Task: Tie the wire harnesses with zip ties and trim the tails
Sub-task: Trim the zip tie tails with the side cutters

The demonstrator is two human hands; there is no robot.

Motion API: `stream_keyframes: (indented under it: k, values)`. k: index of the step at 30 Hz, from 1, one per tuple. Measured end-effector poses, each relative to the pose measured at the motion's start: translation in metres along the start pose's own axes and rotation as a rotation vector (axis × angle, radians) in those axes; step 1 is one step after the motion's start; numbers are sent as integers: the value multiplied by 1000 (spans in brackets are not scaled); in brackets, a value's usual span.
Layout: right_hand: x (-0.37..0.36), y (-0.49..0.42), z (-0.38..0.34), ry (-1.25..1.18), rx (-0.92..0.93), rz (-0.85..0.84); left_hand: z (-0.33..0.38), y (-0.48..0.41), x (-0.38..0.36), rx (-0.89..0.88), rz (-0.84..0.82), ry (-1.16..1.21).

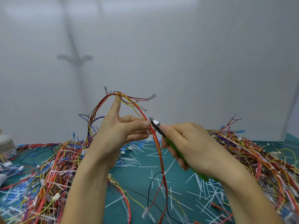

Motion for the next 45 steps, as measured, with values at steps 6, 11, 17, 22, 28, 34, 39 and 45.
stream_keyframes:
  k: [6,11,17,22,28,34,39,45]
  values:
    - [-3,-6,6,-414,-129,-50,-2,-1,2,26,2,25]
    - [-1,-2,4,-283,-45,-98,-2,0,4,3,-5,106]
    - [-2,-2,-2,-606,-25,27,-4,1,-5,38,-117,9]
    - [7,-3,2,-701,0,187,-3,9,-15,39,-391,-104]
    - [8,-4,6,-675,-10,176,-12,9,-25,59,-388,-141]
    - [17,-3,6,-523,1,364,-18,3,-22,36,-204,-85]
    - [22,1,9,-298,-87,173,-17,-1,-16,-30,-63,32]
    - [6,-1,16,-37,-191,-90,-12,-2,-13,-80,-19,13]
Point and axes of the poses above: each hand's wrist, its own y-axis away from the middle knuckle, its own x-axis out of the back of the hand, z = x × y, the point moved 2 cm from there along -y, towards the middle knuckle, and after that the axes turned 9 degrees about -x, right-handed, at the moved point
